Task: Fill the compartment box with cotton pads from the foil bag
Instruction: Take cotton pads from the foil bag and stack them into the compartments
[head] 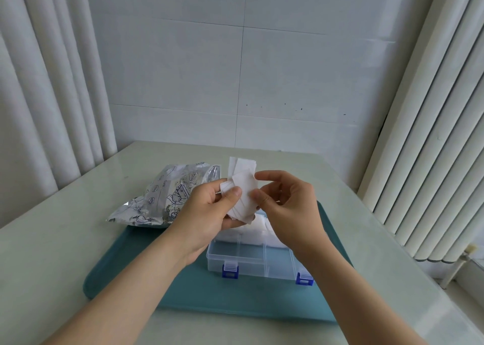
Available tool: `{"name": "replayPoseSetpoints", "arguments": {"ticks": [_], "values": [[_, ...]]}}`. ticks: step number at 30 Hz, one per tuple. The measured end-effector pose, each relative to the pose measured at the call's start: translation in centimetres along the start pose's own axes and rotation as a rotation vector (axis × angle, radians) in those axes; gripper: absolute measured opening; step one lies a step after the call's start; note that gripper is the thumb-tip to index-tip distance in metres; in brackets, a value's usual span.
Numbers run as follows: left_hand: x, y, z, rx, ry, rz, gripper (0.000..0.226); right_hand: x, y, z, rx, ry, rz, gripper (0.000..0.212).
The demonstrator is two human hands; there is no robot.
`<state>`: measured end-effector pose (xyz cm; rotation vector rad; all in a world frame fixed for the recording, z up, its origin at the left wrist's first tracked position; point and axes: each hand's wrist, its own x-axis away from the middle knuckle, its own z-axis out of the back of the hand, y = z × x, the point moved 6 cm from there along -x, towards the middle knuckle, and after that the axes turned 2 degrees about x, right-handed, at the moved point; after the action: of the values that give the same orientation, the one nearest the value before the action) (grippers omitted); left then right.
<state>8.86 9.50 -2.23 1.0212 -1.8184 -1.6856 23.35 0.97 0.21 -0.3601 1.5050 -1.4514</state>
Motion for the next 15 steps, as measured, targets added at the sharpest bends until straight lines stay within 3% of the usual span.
{"name": "replayPoseSetpoints", "arguments": {"ticks": [8, 15], "values": [[-0.07, 0.08, 0.36, -0.016, 0.007, 0.001, 0.024, 0.08, 0.41, -0.14, -0.038, -0.018, -0.053, 0.031], [0.05, 0.17, 0.29, -0.021, -0.04, 0.005, 0.024, 0.33, 0.1, -0.18, -0.025, 0.002, -0.056, 0.016]]}}
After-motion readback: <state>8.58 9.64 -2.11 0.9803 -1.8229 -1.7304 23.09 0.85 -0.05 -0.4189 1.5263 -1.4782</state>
